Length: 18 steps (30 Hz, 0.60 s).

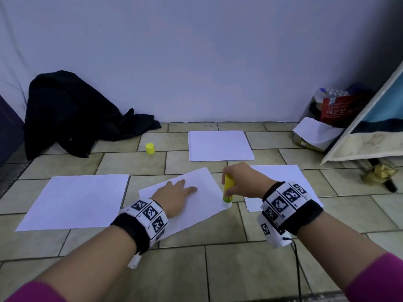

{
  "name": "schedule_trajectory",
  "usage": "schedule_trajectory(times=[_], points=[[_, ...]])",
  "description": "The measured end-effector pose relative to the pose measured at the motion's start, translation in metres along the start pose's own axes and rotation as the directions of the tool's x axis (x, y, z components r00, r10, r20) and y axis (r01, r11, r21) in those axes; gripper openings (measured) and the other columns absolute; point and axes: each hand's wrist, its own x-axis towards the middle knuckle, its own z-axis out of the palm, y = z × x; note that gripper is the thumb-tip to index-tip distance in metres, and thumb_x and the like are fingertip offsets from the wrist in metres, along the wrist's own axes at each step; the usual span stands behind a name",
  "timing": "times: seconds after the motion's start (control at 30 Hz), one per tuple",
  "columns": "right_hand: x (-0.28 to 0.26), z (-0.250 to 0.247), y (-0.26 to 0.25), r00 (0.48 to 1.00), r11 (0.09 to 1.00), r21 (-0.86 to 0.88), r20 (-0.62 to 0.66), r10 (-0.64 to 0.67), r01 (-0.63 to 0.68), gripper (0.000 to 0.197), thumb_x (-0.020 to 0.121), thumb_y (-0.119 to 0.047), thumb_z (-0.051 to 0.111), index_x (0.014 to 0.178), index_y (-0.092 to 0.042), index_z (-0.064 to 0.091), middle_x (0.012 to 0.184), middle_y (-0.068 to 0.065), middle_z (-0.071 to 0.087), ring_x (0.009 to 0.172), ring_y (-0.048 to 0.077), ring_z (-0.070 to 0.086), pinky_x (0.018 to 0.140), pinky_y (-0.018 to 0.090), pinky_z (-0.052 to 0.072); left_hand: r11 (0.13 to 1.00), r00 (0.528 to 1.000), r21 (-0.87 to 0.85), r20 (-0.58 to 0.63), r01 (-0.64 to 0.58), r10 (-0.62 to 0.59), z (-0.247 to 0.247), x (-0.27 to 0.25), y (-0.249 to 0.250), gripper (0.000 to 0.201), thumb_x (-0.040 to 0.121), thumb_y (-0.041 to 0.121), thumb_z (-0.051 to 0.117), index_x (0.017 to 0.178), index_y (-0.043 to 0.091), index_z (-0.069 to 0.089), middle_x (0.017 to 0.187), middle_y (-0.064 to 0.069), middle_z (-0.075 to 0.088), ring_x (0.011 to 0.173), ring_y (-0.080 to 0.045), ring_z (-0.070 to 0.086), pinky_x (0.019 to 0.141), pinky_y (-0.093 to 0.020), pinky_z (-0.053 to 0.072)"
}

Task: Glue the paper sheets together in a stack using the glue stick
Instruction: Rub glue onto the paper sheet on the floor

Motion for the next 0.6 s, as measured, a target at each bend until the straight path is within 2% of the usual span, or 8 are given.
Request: schedule_trajectory(times=[0.07,0.13,0.23,0.3,0.4,0.43,0.5,0.6], points=[[0.0,-0.011,0.004,0.999,0.998,0.064,-0.032,0.015,-0.013,0.027,0.073,-0.019,0.079,0.091,-0.021,0.06,0.094,-0.001,0.051,0.079,0.013,0.052,0.053,0.017,0.038,0.998,1.0,0.059,0.007,-0.011,0.01,-0.002,-0.003,-0.004,0.063,0.098,0.013,0.031,0.152,0.037,0.008,0.157,-0.007,0.009,0.137,-0.034,0.021,0.098,-0.041,0.043],[0.001,-0.026,0.009,0.985,0.971,0.237,-0.159,0.067,-0.028,0.024,0.072,-0.015,0.08,0.088,-0.017,0.062,0.087,0.0,0.057,0.065,0.011,0.056,0.049,0.019,0.044,0.995,1.0,0.097,-0.005,0.022,-0.022,-0.001,-0.005,-0.007,0.061,0.099,0.023,0.039,0.151,0.036,0.012,0.152,-0.009,0.017,0.133,-0.032,0.027,0.096,-0.039,0.042],[0.004,-0.044,0.013,0.944,0.925,0.38,-0.299,0.137,-0.013,0.019,0.075,-0.009,0.075,0.09,-0.013,0.063,0.074,0.001,0.062,0.056,0.014,0.059,0.059,0.029,0.053,0.993,0.993,0.051,-0.064,0.102,-0.098,0.0,-0.009,-0.01,0.06,0.092,0.043,0.053,0.143,0.022,0.027,0.14,-0.011,0.031,0.127,-0.029,0.034,0.097,-0.039,0.039],[0.009,-0.047,0.011,0.942,0.919,0.395,-0.302,0.147,-0.017,0.017,0.077,-0.006,0.07,0.092,-0.013,0.063,0.074,0.003,0.064,0.056,0.014,0.059,0.064,0.032,0.054,0.999,0.994,-0.032,-0.104,0.029,-0.033,0.004,-0.009,-0.012,0.058,0.092,0.04,0.055,0.138,0.018,0.03,0.145,-0.008,0.024,0.131,-0.026,0.029,0.098,-0.038,0.04],[0.021,-0.039,0.006,0.946,0.905,0.426,-0.293,0.135,0.003,0.021,0.077,-0.004,0.068,0.094,-0.014,0.062,0.077,0.003,0.063,0.054,0.013,0.059,0.056,0.024,0.052,0.992,0.987,-0.042,-0.12,-0.118,0.112,0.011,-0.011,-0.015,0.053,0.097,0.032,0.047,0.146,0.028,0.025,0.156,0.001,0.012,0.136,-0.02,0.023,0.099,-0.038,0.042],[0.026,-0.035,0.004,0.944,0.897,0.442,-0.3,0.134,0.014,0.023,0.077,-0.004,0.069,0.096,-0.015,0.062,0.08,0.003,0.062,0.054,0.013,0.059,0.054,0.021,0.051,0.994,0.987,-0.019,-0.118,-0.11,0.107,0.011,-0.012,-0.017,0.053,0.098,0.034,0.045,0.147,0.031,0.024,0.156,0.002,0.015,0.136,-0.02,0.024,0.098,-0.038,0.043],[0.035,-0.027,0.0,0.941,0.883,0.469,-0.31,0.134,0.029,0.027,0.077,-0.003,0.069,0.099,-0.015,0.061,0.086,0.005,0.063,0.056,0.015,0.06,0.055,0.024,0.052,0.999,0.991,0.019,-0.123,-0.047,0.049,0.009,-0.013,-0.018,0.055,0.097,0.04,0.045,0.147,0.03,0.024,0.15,-0.002,0.024,0.133,-0.021,0.029,0.095,-0.038,0.042],[0.05,-0.014,-0.01,0.943,0.881,0.47,-0.313,0.11,0.053,0.026,0.079,-0.004,0.067,0.102,-0.013,0.062,0.091,0.006,0.062,0.07,0.02,0.061,0.057,0.024,0.049,0.999,0.989,0.005,-0.145,0.044,-0.043,0.006,-0.013,-0.02,0.057,0.093,0.047,0.049,0.142,0.023,0.032,0.142,-0.007,0.03,0.13,-0.024,0.031,0.097,-0.037,0.039]])
